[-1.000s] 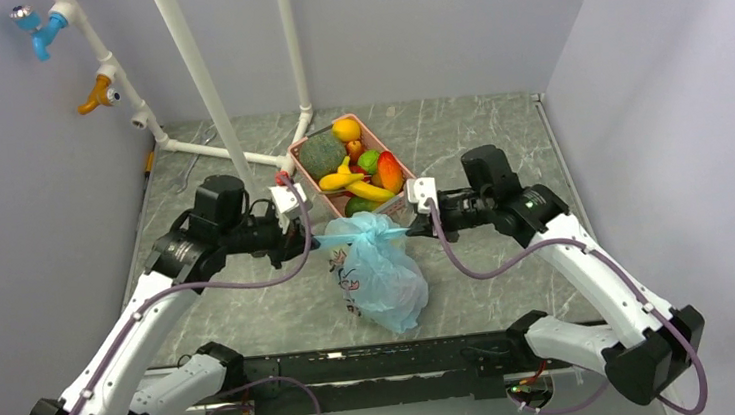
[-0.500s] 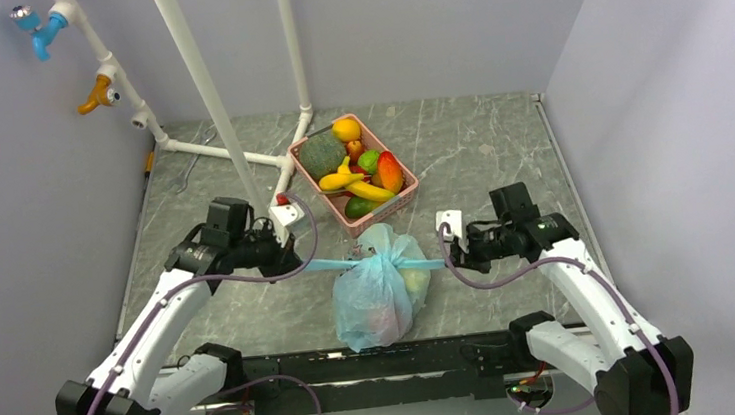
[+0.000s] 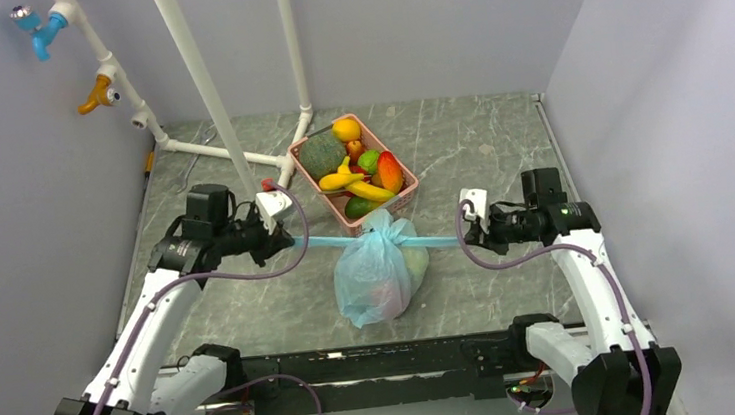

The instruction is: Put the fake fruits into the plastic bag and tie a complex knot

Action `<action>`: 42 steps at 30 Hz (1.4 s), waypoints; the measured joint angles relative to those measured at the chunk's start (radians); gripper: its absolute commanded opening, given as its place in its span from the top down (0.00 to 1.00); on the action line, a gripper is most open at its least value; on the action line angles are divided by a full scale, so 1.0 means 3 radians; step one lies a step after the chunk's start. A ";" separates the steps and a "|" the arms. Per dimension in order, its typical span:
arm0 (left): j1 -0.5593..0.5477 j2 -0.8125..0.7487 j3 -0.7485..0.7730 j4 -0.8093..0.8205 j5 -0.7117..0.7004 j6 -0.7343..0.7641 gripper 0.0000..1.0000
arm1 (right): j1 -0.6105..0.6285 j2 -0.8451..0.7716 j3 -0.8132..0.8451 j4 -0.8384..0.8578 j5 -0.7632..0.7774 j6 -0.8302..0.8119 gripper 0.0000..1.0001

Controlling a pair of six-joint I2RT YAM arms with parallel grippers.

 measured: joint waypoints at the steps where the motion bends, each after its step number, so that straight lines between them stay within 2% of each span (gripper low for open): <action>1: 0.0043 -0.0003 -0.0001 0.0022 0.0017 0.0031 1.00 | -0.0080 -0.0015 -0.0023 -0.0047 -0.0038 -0.0066 1.00; 4: 0.0165 0.0056 -0.0200 0.0079 -0.0003 0.0132 1.00 | -0.0192 0.0005 -0.0259 -0.0078 -0.0072 -0.0179 1.00; 8: 0.0454 0.0334 -0.0478 0.0107 -0.0683 0.0289 1.00 | -0.0418 0.0267 -0.0579 -0.0053 0.0629 -0.0251 1.00; 10: 0.0486 0.0515 -0.0488 0.0097 -0.0824 0.0334 1.00 | -0.0426 0.0402 -0.0605 -0.0043 0.0788 -0.0252 1.00; 11: 0.0478 0.0584 -0.0472 0.0080 -0.0828 0.0346 1.00 | -0.0426 0.0450 -0.0596 -0.0039 0.0828 -0.0251 0.97; 14: 0.0416 0.0661 -0.0315 -0.0067 -0.0684 0.0352 0.91 | -0.0426 0.0509 -0.0384 -0.0217 0.0791 -0.0276 0.34; 15: 0.0387 0.0659 -0.0242 -0.0107 -0.0610 0.0350 0.89 | -0.0426 0.0514 -0.0270 -0.0295 0.0755 -0.0263 0.22; 16: 0.0360 0.0641 -0.0137 -0.0140 -0.0488 0.0340 0.88 | -0.0423 0.0524 -0.0095 -0.0406 0.0680 -0.0282 0.03; 17: 0.0341 0.0628 -0.0104 -0.0149 -0.0441 0.0340 0.88 | -0.0411 0.0532 0.0099 -0.0510 0.0587 -0.0296 0.01; 22: 0.0183 0.0455 -0.0028 -0.0221 -0.0061 0.0270 0.87 | -0.0150 0.0526 0.0861 -0.0932 0.0158 -0.0219 0.01; 25: 0.0046 0.0385 -0.0028 -0.0268 0.0089 0.0221 0.84 | 0.0392 0.0450 0.0958 -0.0937 0.0039 0.0094 0.06; 28: -0.0010 0.0366 -0.0028 -0.0329 0.0172 0.0187 0.70 | 0.1026 0.0404 0.0849 -0.0768 0.0058 0.0532 0.11; 32: -0.0010 0.0362 -0.0028 -0.0399 0.0164 0.0281 0.35 | 0.1579 0.0510 0.0649 -0.0431 0.0324 0.0947 0.16; 34: -0.0010 0.0355 -0.0028 -0.0421 0.0142 0.0374 0.27 | 0.1732 0.0601 0.0562 -0.0248 0.0478 0.1073 0.25; 37: -0.0010 0.0340 -0.0066 -0.0412 0.0088 0.0570 0.23 | 0.1873 0.0674 0.0408 0.0015 0.0732 0.1198 0.45; 39: -0.0011 0.0332 -0.0122 -0.0392 0.0050 0.0718 0.23 | 0.1929 0.0712 0.0334 0.0142 0.0867 0.1256 0.47; 42: -0.0047 0.0348 -0.0220 -0.0309 -0.0022 0.0910 0.24 | 0.1953 0.0797 0.0253 0.0326 0.1015 0.1333 0.57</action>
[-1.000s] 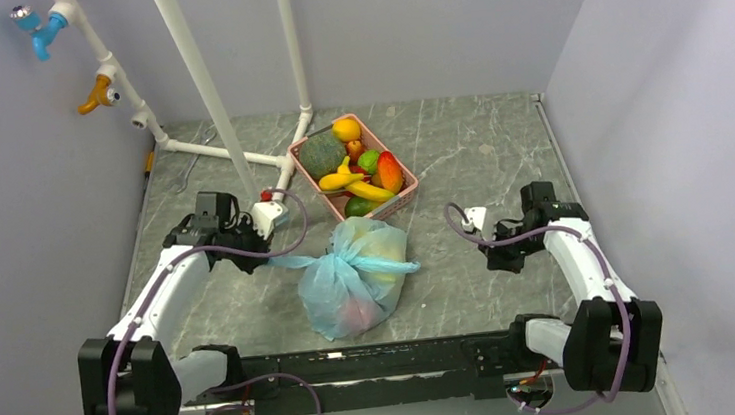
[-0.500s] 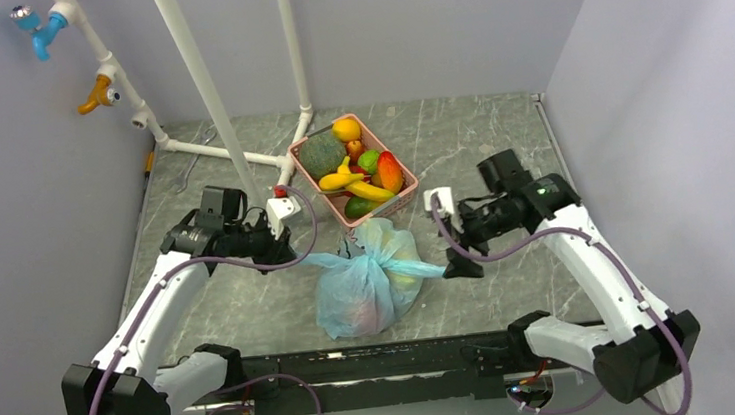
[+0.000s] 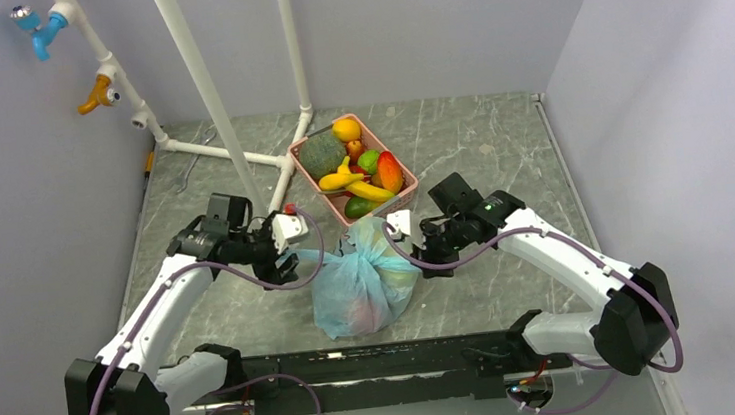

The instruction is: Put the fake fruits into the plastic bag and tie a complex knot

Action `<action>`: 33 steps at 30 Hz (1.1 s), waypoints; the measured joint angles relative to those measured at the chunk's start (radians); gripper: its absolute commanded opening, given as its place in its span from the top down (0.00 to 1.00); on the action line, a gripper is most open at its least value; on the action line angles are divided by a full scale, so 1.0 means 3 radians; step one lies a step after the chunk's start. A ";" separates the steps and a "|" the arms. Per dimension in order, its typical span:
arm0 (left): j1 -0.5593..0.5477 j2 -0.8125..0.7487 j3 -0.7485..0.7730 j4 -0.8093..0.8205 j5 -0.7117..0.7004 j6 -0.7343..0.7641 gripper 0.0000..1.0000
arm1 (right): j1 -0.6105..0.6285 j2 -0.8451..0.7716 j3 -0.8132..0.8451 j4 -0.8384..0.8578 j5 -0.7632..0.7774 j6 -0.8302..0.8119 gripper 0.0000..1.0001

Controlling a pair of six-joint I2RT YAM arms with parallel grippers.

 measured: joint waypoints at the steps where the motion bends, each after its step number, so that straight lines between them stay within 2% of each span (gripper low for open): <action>1: -0.0023 0.0027 -0.0022 0.0027 -0.0032 0.0062 0.24 | 0.0001 0.0009 -0.0014 0.0034 0.0025 0.0010 0.61; 3: -0.0067 0.0128 -0.0060 0.0132 -0.0114 0.0153 0.26 | 0.0000 0.0011 -0.0048 0.0116 0.0072 0.0055 0.73; 5: -0.0097 0.0239 -0.0098 0.0256 -0.0189 0.0182 0.33 | 0.0001 0.0013 -0.0066 0.0189 0.0125 0.0093 0.99; 7: -0.0114 0.0346 -0.0128 0.0362 -0.0248 0.0201 0.58 | 0.0001 0.0013 -0.0085 0.0248 0.0160 0.0113 1.00; 9: -0.0132 0.0423 -0.0127 0.0441 -0.0291 0.0200 0.92 | 0.0000 0.0008 -0.0130 0.0292 0.0209 0.0145 1.00; 10: -0.0141 0.0448 -0.0123 0.0459 -0.0292 0.0175 1.00 | -0.0006 -0.0004 -0.0160 0.0299 0.0233 0.0159 1.00; 14: -0.0134 0.0469 -0.0022 0.0417 -0.0188 -0.0022 1.00 | -0.0164 -0.0192 -0.0295 0.0290 0.0280 0.0193 1.00; 19: 0.0103 0.0348 0.0109 0.0502 0.0228 -0.0332 1.00 | -0.0744 -0.0537 -0.0306 0.0306 0.0111 0.0042 1.00; 23: 0.0134 0.0352 0.0141 0.0627 0.0440 -0.0388 1.00 | -0.0980 -0.0613 -0.0450 0.0360 0.0008 -0.0132 1.00; 28: -0.0112 0.0587 -0.0067 0.0697 0.0317 -0.0337 1.00 | -0.1063 -0.0435 -0.0783 0.0435 0.0050 -0.0234 1.00; 33: -0.0092 0.0411 -0.0127 0.0710 0.0329 -0.0286 1.00 | -0.1202 -0.0472 -0.0820 0.0407 -0.0008 -0.0379 1.00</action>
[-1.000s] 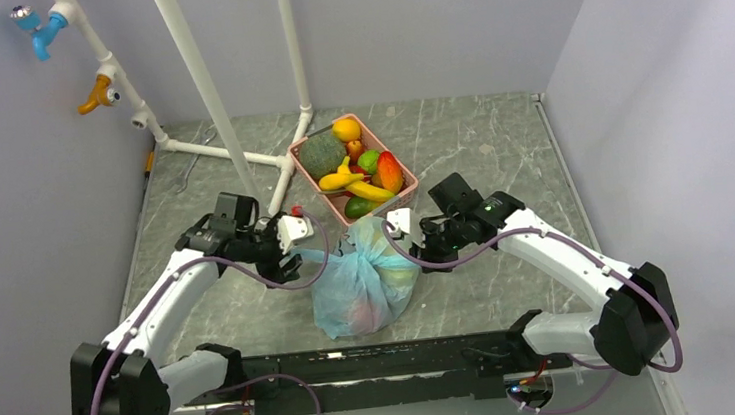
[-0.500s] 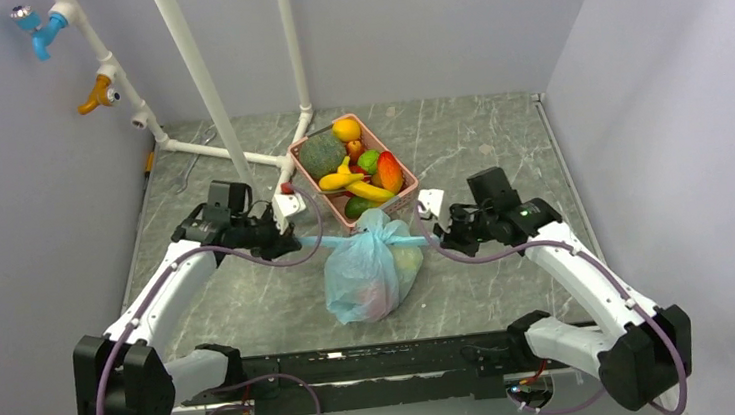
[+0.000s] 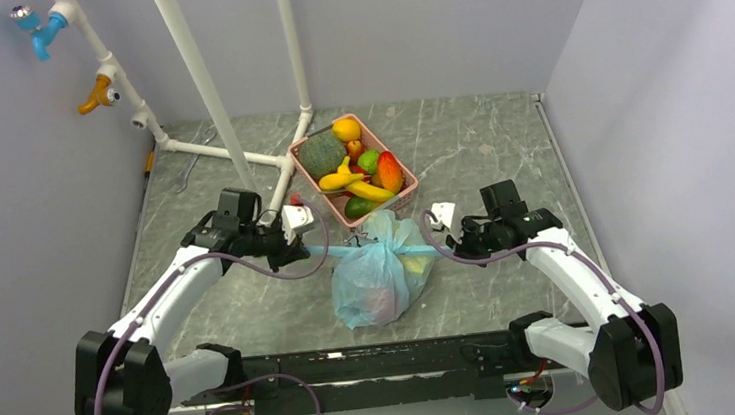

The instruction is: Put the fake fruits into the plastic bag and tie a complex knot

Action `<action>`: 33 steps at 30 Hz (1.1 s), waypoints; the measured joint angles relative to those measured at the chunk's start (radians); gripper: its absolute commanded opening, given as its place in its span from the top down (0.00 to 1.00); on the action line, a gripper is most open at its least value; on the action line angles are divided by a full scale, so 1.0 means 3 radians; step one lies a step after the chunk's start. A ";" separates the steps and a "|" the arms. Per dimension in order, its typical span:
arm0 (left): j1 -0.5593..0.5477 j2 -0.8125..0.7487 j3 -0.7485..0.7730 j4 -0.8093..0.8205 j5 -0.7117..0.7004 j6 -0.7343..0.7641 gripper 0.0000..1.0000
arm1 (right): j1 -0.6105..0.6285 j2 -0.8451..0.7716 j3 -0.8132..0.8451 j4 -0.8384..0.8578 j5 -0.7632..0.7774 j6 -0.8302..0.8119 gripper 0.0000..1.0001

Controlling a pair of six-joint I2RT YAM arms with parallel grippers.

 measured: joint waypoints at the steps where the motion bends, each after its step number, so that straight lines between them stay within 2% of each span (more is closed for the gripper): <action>1: 0.0017 -0.0043 -0.0009 0.0027 -0.0004 0.0020 1.00 | -0.0019 -0.0024 -0.0001 0.0015 -0.0023 -0.0032 1.00; 6: 0.0061 0.0042 -0.0013 -0.0020 0.0010 0.0058 1.00 | -0.0065 0.0022 -0.0050 0.0042 -0.0076 -0.0103 1.00; 10: 0.0114 -0.0084 0.0112 -0.0005 0.0048 -0.0041 1.00 | -0.0113 0.0043 0.0273 -0.0202 -0.0130 -0.0097 1.00; 14: 0.0113 -0.0027 0.0254 -0.0039 0.0011 -0.0029 1.00 | -0.0137 0.0072 0.0369 -0.0181 -0.0141 -0.0097 1.00; 19: -0.0154 0.0043 0.0328 -0.0122 -0.0270 -0.0173 1.00 | -0.0173 0.0308 0.0511 -0.0323 -0.0206 0.0122 1.00; 20: -0.0207 0.0033 0.0331 -0.0131 -0.0291 -0.0183 0.94 | -0.0177 0.0354 0.0576 -0.0327 -0.0209 0.0182 0.99; 21: -0.0253 0.0023 0.0347 -0.0165 -0.0315 -0.0215 0.85 | -0.0181 0.0384 0.0632 -0.0324 -0.0214 0.0237 0.89; 22: -0.0290 0.0017 0.0375 -0.0201 -0.0341 -0.0251 0.74 | -0.0181 0.0404 0.0687 -0.0323 -0.0216 0.0284 0.74; 23: -0.0305 0.0015 0.0402 -0.0225 -0.0357 -0.0272 0.60 | -0.0183 0.0412 0.0726 -0.0322 -0.0224 0.0324 0.58; 24: -0.0308 0.0015 0.0437 -0.0276 -0.0370 -0.0290 0.47 | -0.0186 0.0411 0.0754 -0.0324 -0.0234 0.0364 0.37; 26: -0.0303 0.0005 0.0506 -0.0379 -0.0384 -0.0295 0.20 | -0.0202 0.0379 0.0814 -0.0342 -0.0278 0.0408 0.17; 27: -0.0291 -0.0013 0.0542 -0.0434 -0.0381 -0.0309 0.04 | -0.0207 0.0340 0.0837 -0.0348 -0.0301 0.0427 0.07; 29: -0.0257 -0.0090 0.0623 -0.0567 -0.0366 -0.0359 0.01 | -0.0211 0.0221 0.0899 -0.0376 -0.0346 0.0501 0.01; 33: -0.0202 -0.0296 0.0882 -0.0813 -0.0347 -0.0423 0.01 | -0.0211 -0.0014 0.1143 -0.0404 -0.0504 0.0732 0.00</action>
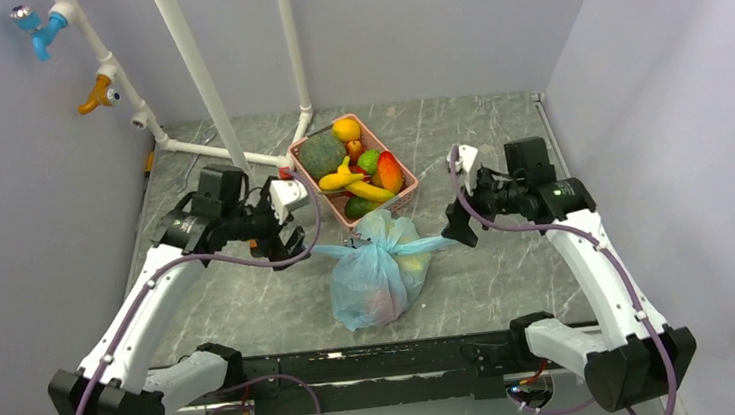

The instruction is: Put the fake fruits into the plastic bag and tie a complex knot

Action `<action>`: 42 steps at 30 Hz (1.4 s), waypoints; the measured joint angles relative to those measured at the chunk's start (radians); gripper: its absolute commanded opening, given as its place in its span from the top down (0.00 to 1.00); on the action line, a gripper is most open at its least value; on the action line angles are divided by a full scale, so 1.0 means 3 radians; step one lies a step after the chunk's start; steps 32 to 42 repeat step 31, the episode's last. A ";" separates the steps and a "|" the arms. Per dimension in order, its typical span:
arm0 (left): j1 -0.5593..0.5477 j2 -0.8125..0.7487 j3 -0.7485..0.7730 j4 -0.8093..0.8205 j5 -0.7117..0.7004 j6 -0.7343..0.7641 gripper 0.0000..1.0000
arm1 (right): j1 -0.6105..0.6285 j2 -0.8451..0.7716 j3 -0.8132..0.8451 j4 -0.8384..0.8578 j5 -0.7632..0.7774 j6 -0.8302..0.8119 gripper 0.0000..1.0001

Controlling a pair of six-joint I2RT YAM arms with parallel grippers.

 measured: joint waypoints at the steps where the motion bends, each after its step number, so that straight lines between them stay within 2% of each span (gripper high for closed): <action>1: 0.0025 -0.0048 0.0104 -0.0066 0.0009 -0.0022 0.01 | -0.0001 -0.0038 0.0095 0.0013 -0.0045 0.0099 0.00; 8: 0.0370 -0.0197 0.0683 -0.0310 0.0140 -0.0379 0.01 | -0.0011 -0.0120 0.0530 0.0313 -0.0107 0.0772 0.00; 13: 0.0870 -0.0034 0.1141 -0.0511 0.0228 -0.0777 0.01 | -0.0254 -0.0104 0.0567 0.0460 -0.0080 0.1270 0.00; 17: 0.1286 -0.0039 0.1115 -0.0621 0.0141 -0.1024 0.01 | -0.0635 -0.0100 0.0495 0.0576 -0.0067 0.1611 0.00; 22: 0.1567 -0.0212 0.0748 -0.0647 -0.0170 -0.1233 0.01 | -0.1143 -0.0098 0.0112 0.0699 -0.0053 0.1848 0.00; 27: 0.1625 -0.0318 0.0454 -0.0694 -0.0479 -0.1273 0.01 | -0.1306 -0.0014 -0.0202 0.0690 -0.0039 0.1910 0.00; 31: 0.1625 -0.0323 0.0323 -0.0692 -0.0622 -0.1326 0.01 | -0.1306 -0.0014 -0.0247 0.0697 -0.0039 0.1910 0.00; 42: 0.1625 -0.0323 0.0323 -0.0692 -0.0622 -0.1326 0.01 | -0.1306 -0.0014 -0.0247 0.0697 -0.0039 0.1910 0.00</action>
